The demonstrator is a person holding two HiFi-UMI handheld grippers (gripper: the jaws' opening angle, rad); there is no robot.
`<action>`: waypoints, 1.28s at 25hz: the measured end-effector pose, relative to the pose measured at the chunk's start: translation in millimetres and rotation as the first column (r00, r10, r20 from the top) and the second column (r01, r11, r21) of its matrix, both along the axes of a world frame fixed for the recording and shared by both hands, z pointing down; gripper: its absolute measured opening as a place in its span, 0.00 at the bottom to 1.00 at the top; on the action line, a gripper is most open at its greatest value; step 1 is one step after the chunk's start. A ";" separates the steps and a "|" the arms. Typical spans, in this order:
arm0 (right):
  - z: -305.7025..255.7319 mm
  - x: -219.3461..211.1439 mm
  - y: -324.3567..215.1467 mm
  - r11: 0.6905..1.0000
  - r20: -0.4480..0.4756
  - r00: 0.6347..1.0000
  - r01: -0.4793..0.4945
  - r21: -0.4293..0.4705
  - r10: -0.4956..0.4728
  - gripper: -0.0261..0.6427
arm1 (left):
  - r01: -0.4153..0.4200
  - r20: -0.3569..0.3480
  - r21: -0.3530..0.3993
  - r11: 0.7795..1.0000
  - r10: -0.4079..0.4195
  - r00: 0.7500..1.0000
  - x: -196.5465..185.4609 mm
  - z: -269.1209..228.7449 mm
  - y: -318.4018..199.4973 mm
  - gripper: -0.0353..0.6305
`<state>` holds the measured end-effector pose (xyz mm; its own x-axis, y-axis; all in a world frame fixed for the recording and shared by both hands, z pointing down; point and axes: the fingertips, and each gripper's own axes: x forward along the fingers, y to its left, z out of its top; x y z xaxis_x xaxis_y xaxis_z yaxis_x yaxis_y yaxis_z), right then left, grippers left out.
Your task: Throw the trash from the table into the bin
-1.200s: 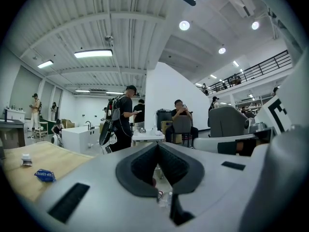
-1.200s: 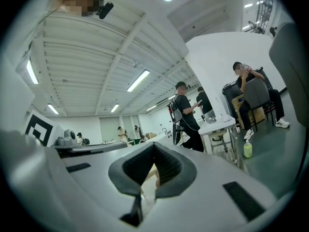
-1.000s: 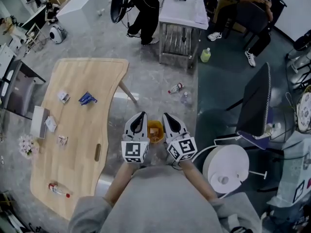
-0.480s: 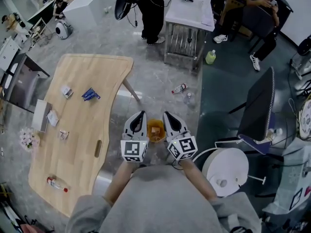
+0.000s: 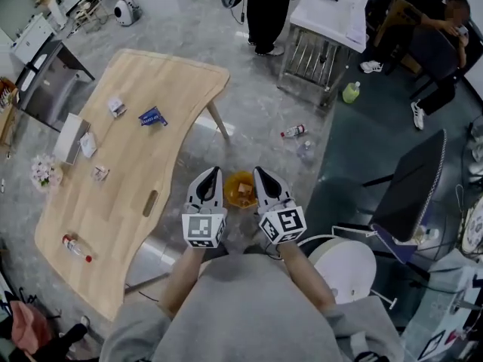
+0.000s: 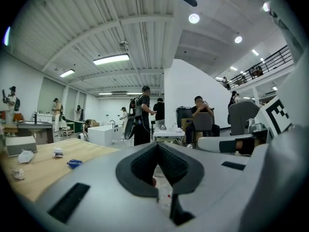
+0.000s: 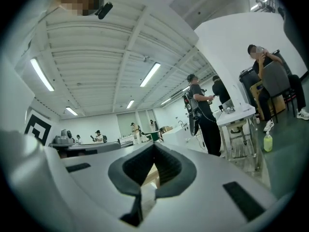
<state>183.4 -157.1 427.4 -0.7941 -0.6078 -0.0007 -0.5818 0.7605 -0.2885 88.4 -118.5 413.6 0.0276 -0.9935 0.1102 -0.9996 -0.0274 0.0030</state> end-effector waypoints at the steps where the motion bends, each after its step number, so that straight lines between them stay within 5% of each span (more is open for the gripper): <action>1: 2.7 -3.8 3.2 1.000 -0.002 1.000 0.024 -0.006 -0.024 0.05 | 0.029 -0.003 -0.006 1.000 -0.029 1.000 -4.1 3.0 6.7 0.06; 15: 20.7 -79.9 61.6 0.969 -0.030 0.969 0.243 -0.047 -0.245 0.05 | 0.288 -0.035 -0.067 0.955 -0.291 0.956 -76.7 28.7 103.1 0.06; 32: 14.5 -210.2 126.6 0.970 -0.108 0.964 0.243 -0.007 -0.243 0.05 | 0.292 -0.099 -0.038 0.956 -0.294 0.951 -207.4 29.2 163.7 0.06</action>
